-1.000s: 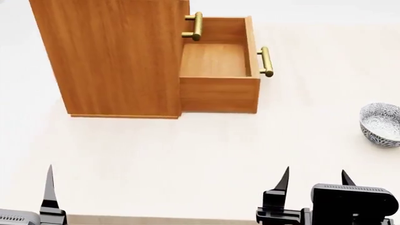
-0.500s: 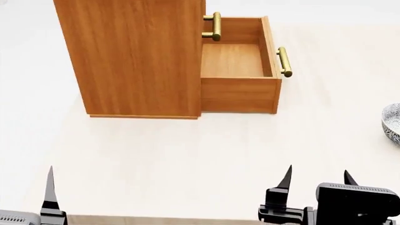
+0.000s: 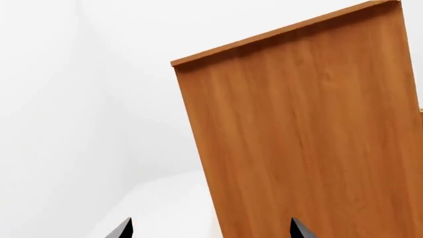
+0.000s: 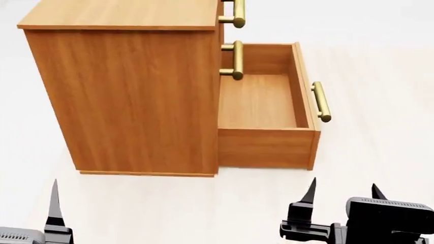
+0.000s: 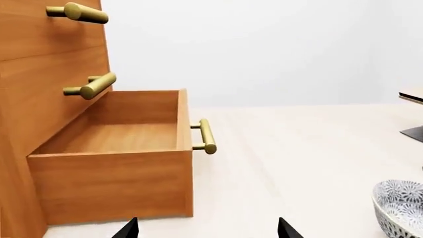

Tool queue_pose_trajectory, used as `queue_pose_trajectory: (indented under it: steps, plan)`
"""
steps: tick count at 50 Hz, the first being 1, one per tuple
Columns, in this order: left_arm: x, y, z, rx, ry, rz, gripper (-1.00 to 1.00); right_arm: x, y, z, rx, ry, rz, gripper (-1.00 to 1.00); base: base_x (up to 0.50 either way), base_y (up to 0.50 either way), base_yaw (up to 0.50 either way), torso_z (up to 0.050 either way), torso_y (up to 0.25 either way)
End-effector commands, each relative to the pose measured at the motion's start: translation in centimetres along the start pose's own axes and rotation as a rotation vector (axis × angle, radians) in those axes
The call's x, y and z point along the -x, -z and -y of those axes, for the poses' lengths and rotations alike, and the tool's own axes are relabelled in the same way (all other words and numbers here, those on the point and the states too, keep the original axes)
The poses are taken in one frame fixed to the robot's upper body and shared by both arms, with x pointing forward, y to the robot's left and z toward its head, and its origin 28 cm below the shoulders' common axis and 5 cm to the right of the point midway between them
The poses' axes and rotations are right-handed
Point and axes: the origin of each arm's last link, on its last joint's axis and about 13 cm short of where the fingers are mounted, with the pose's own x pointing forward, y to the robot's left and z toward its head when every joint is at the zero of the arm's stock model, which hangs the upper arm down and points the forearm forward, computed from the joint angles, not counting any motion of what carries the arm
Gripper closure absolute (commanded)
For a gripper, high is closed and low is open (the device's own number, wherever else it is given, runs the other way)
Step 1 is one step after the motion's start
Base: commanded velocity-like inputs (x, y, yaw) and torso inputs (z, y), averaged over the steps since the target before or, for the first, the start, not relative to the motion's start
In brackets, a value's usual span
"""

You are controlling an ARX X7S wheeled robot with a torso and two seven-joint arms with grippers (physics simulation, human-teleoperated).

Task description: Close the bottom drawer of the cabinet.

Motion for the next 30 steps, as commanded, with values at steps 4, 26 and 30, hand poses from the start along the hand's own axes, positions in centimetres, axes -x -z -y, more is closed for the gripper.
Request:
queue_pose_trajectory:
  steps: [4,26,30]
  plan:
    - [0.0,-0.1,0.0,-0.003,-0.004,0.000,-1.00,0.1,-0.1,0.0,-0.005,0.000,-0.001,-1.00,0.50,0.03,0.00,0.000,0.000]
    - [0.0,0.1,0.1,-0.004,-0.013,-0.008,-1.00,1.9,-3.5,-0.2,0.077,0.022,0.019,-1.00,0.25,0.01,0.00,0.000,0.001]
    - [0.0,0.2,0.2,-0.003,-0.012,-0.009,-1.00,2.6,-6.3,-0.3,0.110,0.017,0.060,-1.00,0.00,0.00,0.00,0.000,0.000]
